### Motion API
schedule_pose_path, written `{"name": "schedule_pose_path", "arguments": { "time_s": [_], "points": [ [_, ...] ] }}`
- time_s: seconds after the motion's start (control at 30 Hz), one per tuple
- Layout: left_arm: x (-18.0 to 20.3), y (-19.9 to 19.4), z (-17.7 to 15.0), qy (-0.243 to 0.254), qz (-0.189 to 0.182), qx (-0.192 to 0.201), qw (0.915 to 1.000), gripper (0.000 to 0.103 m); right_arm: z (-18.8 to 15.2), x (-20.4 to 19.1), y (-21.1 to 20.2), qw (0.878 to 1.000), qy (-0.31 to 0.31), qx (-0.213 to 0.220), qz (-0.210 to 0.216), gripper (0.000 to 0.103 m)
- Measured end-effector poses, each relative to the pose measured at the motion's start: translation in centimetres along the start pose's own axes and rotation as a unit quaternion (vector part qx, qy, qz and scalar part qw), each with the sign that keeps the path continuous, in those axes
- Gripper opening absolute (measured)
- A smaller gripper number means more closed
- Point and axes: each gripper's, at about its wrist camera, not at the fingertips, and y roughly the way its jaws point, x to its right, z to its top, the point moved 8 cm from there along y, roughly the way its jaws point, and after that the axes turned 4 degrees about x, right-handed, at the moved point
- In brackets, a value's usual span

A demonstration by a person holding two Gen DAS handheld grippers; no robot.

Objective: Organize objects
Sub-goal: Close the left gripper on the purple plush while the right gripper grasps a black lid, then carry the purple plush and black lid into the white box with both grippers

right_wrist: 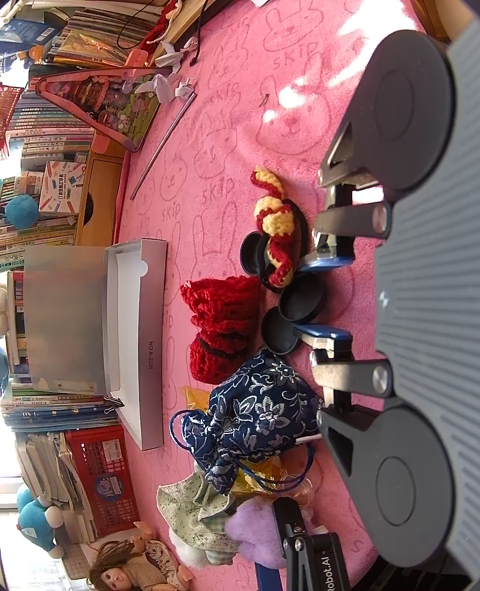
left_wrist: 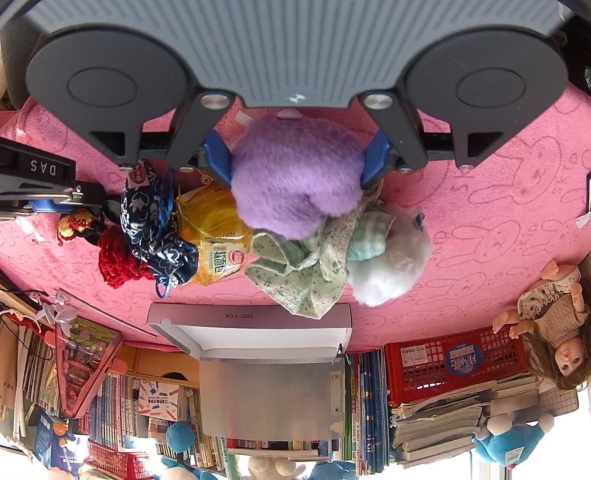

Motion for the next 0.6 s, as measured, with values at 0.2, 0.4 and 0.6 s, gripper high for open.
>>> {"name": "schedule_pose_path", "arguments": {
  "time_s": [0.2,0.4,0.6],
  "points": [
    [0.3,-0.9,0.9,-0.001,-0.006,0.014,0.9999,0.076,0.3,-0.1,-0.6,1.000,-0.001,0.010,0.002,0.035],
    [0.4,-1.8,2.3,-0.008,-0.017,0.029,0.9994,0.076,1.0,0.0,-1.2,1.000,0.009,0.017,0.010,0.035],
    [0.7,-2.4,3.9,-0.006,-0.028,0.046,0.9985,0.076,1.7,0.2,-1.5,1.000,0.016,0.023,0.012,0.034]
  ]
}}
